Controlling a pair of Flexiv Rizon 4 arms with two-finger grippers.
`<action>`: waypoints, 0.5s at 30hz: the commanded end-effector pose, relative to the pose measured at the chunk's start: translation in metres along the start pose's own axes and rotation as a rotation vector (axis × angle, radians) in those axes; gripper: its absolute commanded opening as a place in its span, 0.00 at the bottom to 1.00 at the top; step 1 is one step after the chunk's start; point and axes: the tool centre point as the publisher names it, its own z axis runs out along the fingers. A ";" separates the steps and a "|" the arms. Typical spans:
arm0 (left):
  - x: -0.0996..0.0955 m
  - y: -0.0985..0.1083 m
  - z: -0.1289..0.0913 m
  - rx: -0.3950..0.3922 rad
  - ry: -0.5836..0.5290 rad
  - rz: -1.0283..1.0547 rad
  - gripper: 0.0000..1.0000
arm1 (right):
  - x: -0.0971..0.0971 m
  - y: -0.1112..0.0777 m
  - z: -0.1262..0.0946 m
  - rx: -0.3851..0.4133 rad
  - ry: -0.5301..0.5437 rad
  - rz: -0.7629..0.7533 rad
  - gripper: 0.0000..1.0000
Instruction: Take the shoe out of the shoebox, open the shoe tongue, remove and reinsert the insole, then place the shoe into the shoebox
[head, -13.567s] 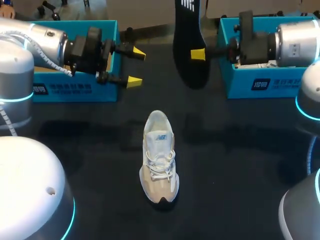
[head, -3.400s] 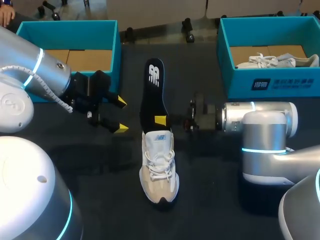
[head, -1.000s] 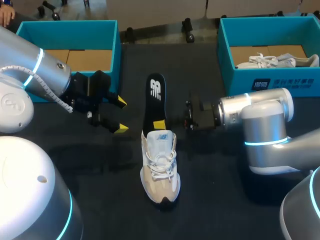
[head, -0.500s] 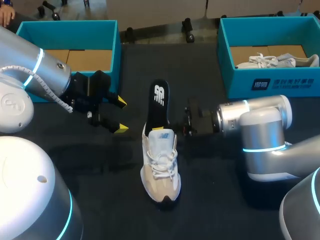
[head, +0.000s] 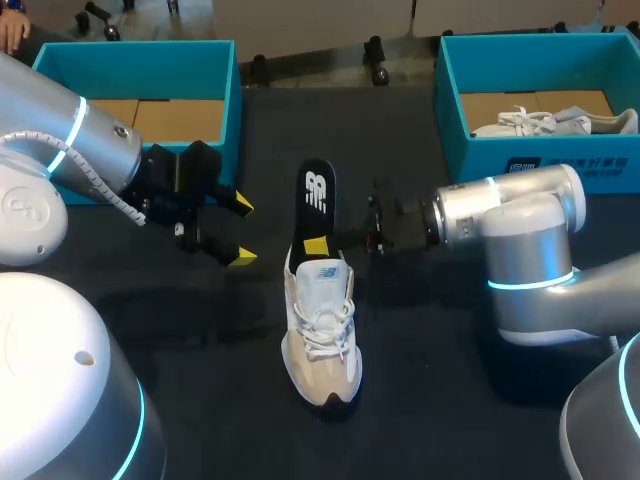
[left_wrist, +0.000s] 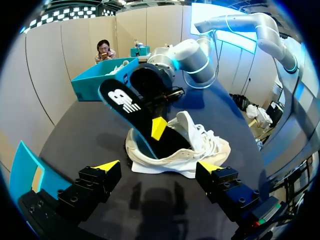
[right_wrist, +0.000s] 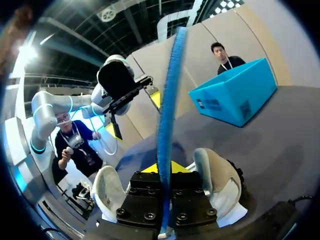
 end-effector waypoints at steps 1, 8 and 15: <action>-0.001 0.000 0.001 -0.003 0.001 0.000 1.00 | -0.005 -0.003 0.000 0.028 0.028 0.017 0.00; -0.001 0.000 0.001 -0.003 0.001 0.000 1.00 | -0.001 -0.018 0.005 0.039 0.051 0.063 0.00; 0.000 0.000 0.002 -0.003 0.011 0.001 1.00 | 0.001 -0.030 0.009 0.039 0.070 0.097 0.00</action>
